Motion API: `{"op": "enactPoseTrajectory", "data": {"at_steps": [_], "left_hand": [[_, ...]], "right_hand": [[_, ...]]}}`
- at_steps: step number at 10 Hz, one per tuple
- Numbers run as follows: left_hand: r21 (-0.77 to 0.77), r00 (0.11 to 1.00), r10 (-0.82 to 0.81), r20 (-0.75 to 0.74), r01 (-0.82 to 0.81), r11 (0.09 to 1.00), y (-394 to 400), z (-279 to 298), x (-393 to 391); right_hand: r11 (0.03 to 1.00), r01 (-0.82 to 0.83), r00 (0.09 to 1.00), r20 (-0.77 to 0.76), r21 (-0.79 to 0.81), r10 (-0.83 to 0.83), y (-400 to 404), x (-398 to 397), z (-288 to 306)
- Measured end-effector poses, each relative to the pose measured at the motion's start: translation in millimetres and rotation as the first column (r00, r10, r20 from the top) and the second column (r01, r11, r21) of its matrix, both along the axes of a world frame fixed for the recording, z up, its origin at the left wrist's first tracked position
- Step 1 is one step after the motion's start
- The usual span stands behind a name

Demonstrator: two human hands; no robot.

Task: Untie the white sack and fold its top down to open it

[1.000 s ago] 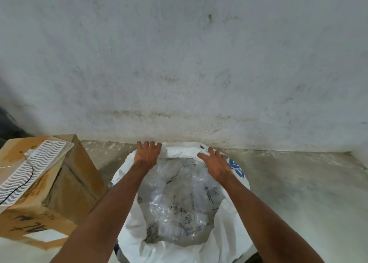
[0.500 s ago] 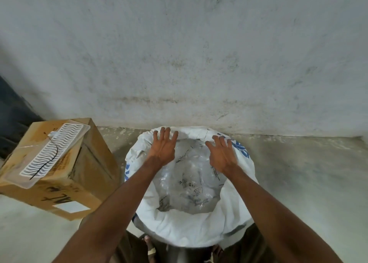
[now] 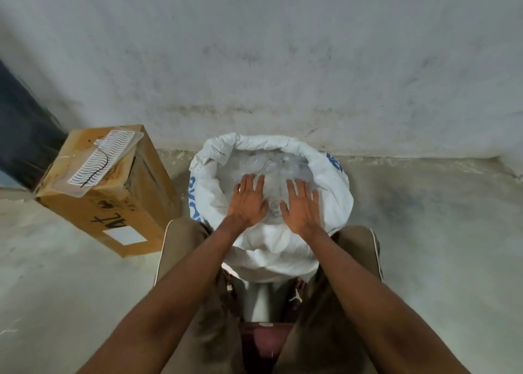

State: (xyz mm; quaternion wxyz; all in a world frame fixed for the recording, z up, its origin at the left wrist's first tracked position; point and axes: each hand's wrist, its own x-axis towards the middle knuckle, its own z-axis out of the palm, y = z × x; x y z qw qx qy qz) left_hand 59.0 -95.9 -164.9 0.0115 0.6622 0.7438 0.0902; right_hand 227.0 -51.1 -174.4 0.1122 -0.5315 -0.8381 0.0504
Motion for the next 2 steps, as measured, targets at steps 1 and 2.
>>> {"op": "enactPoseTrajectory", "data": {"at_steps": [1,2], "left_hand": [[-0.008,1.000,-0.009,0.029,0.009,1.000,8,7,1],[-0.004,0.999,-0.014,0.051,0.014,1.000,30,0,-7]], "right_hand": [[1.000,0.011,1.000,-0.007,0.014,-0.011,6,-1,9],[0.999,-0.013,1.000,0.005,0.048,0.013,25,-5,5]]}}
